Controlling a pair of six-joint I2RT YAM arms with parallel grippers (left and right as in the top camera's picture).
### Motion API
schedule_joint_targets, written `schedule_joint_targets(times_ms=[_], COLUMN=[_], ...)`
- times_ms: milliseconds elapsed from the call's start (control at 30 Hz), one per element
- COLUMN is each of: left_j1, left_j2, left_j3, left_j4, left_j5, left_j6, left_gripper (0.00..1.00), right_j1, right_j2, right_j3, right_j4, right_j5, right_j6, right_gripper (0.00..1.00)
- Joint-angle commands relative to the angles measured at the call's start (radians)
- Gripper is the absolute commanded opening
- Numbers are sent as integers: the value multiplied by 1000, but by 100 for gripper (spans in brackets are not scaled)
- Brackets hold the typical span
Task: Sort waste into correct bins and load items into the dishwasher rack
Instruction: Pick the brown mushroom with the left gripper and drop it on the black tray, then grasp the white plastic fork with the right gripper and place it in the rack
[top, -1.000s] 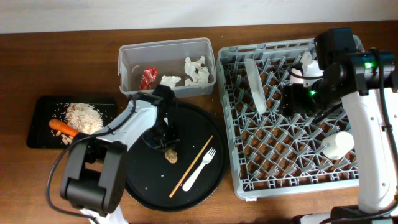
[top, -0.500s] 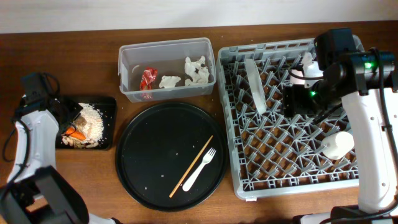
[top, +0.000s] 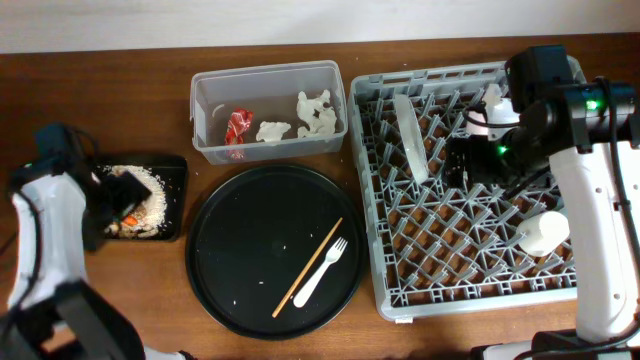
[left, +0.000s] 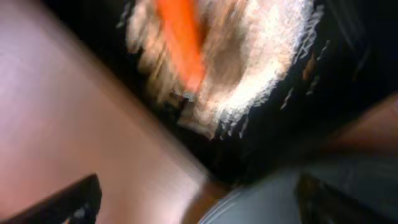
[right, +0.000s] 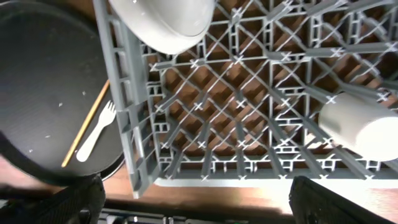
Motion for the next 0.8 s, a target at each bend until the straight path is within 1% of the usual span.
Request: schedule_joint_targets(times_ms=[0, 33, 67, 100, 133, 167, 233, 300, 333, 367, 400, 433, 500, 533, 600, 633, 667, 767], left_j1=[3, 3, 3, 3, 3, 3, 3, 3, 3, 3, 3, 3, 3, 3, 3, 3, 3, 3], left_j2=[-53, -53, -53, -53, -53, -53, -53, -53, -53, -53, -53, -53, -53, -53, -53, -53, -53, -53], left_j3=[11, 8, 6, 6, 6, 6, 6, 6, 6, 6, 6, 6, 6, 6, 6, 6, 6, 6], left_j4=[-151, -177, -197, -197, -196, -196, -196, -195, -195, -195, -195, -195, -195, -195, -195, -195, -195, -195], left_j5=[3, 1, -20, -20, -19, -20, -20, -20, -20, -20, -20, -19, -19, -19, -19, -19, -19, -19], left_j6=[23, 23, 23, 23, 23, 23, 23, 23, 23, 23, 23, 23, 23, 23, 23, 23, 23, 23], left_gripper=[99, 99, 100, 99, 99, 99, 99, 100, 99, 99, 99, 99, 99, 99, 99, 100, 100, 99], right_j1=[8, 57, 166, 259, 354, 478, 641, 771, 805, 847, 872, 896, 893, 886, 854, 834, 829, 829], right_j2=[-2, -11, -34, -40, -38, -27, -2, 38, 45, 48, 48, 48, 49, 56, 92, 122, 143, 224], right_j3=[12, 30, 34, 34, 33, 20, -24, -132, -185, -281, -355, -486, -591, -640, -666, -666, -666, -666], right_j4=[0, 10, 47, 75, 97, 135, 198, 257, 286, 352, 412, 545, 644, 680, 704, 719, 729, 727], right_j5=[-136, -167, -157, -104, -36, 25, 77, 99, 99, 99, 98, 99, 98, 96, 103, 103, 98, 90], right_j6=[50, 97, 167, 246, 343, 454, 656, 893, 974, 1071, 1140, 1183, 1184, 1213, 1214, 1183, 1158, 1152], right_gripper=[98, 98, 98, 98, 98, 99, 98, 100, 100, 99, 94, 91, 87, 87, 85, 85, 85, 82])
